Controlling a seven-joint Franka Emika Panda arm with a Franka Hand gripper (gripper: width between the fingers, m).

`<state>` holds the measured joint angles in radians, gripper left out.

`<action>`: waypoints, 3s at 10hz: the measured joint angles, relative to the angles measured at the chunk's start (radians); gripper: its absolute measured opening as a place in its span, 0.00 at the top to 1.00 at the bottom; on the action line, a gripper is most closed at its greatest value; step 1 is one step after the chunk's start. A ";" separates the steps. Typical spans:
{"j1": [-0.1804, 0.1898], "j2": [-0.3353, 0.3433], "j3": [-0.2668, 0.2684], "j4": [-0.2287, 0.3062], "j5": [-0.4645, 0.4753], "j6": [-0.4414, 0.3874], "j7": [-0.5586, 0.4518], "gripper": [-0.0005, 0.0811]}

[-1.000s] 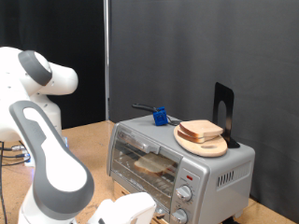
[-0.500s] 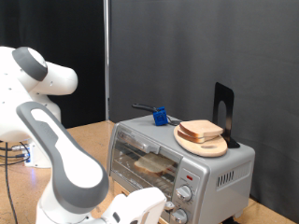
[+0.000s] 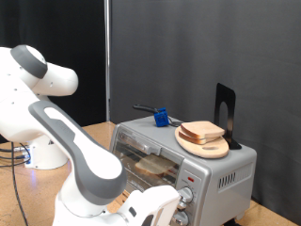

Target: Make a piece of toast with the oven

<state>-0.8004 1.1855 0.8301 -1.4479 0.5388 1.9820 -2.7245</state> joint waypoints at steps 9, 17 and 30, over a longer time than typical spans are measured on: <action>-0.100 0.106 0.141 -0.060 -0.158 0.109 0.003 0.31; -0.191 0.242 0.294 -0.069 -0.342 0.154 0.009 0.99; -0.212 0.289 0.337 -0.048 -0.430 0.128 0.104 0.99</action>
<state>-1.0123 1.4749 1.1666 -1.4958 0.1085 2.1096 -2.6205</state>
